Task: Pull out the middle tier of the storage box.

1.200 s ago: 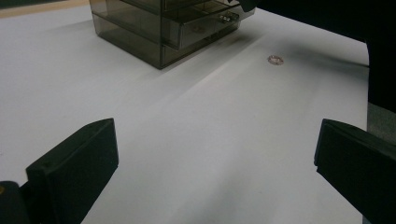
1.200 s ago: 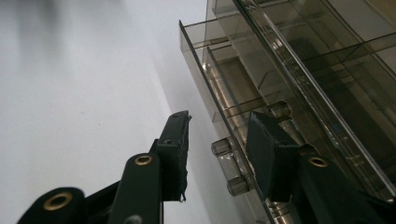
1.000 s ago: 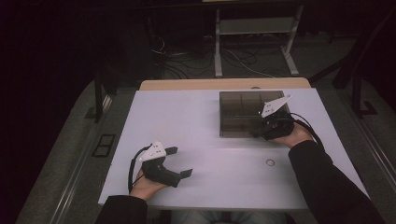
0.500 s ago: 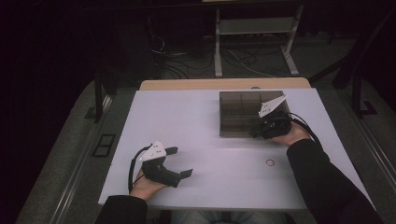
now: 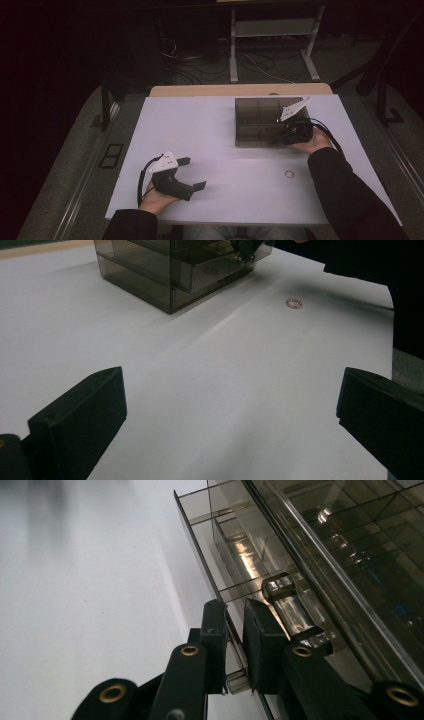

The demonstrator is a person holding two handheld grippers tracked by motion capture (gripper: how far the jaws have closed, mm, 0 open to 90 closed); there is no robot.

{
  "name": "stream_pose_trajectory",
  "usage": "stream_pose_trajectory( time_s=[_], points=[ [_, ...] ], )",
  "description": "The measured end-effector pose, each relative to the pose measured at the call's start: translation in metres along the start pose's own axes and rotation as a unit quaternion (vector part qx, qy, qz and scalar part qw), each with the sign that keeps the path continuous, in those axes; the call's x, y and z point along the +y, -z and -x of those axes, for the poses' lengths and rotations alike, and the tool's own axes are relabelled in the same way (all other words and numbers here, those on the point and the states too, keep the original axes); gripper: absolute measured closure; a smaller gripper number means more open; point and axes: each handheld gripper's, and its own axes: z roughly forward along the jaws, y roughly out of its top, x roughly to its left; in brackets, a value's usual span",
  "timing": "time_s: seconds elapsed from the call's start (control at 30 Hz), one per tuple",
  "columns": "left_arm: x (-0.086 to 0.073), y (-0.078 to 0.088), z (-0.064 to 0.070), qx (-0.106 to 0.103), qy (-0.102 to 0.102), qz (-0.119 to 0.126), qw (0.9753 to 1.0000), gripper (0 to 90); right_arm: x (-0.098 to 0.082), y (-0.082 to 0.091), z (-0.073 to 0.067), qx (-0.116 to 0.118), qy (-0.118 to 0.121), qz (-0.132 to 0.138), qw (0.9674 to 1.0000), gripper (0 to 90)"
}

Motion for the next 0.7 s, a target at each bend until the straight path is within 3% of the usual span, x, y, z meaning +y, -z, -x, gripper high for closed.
stream_pose_trajectory(
  time_s=[0.7],
  points=[
    [0.0003, 0.0006, -0.0004, 0.000, -0.003, 0.001, 1.0000, 0.0, -0.0008, 0.0000, -0.0007, 0.001, 0.005, -0.001, 1.0000, 79.4]
  ],
)
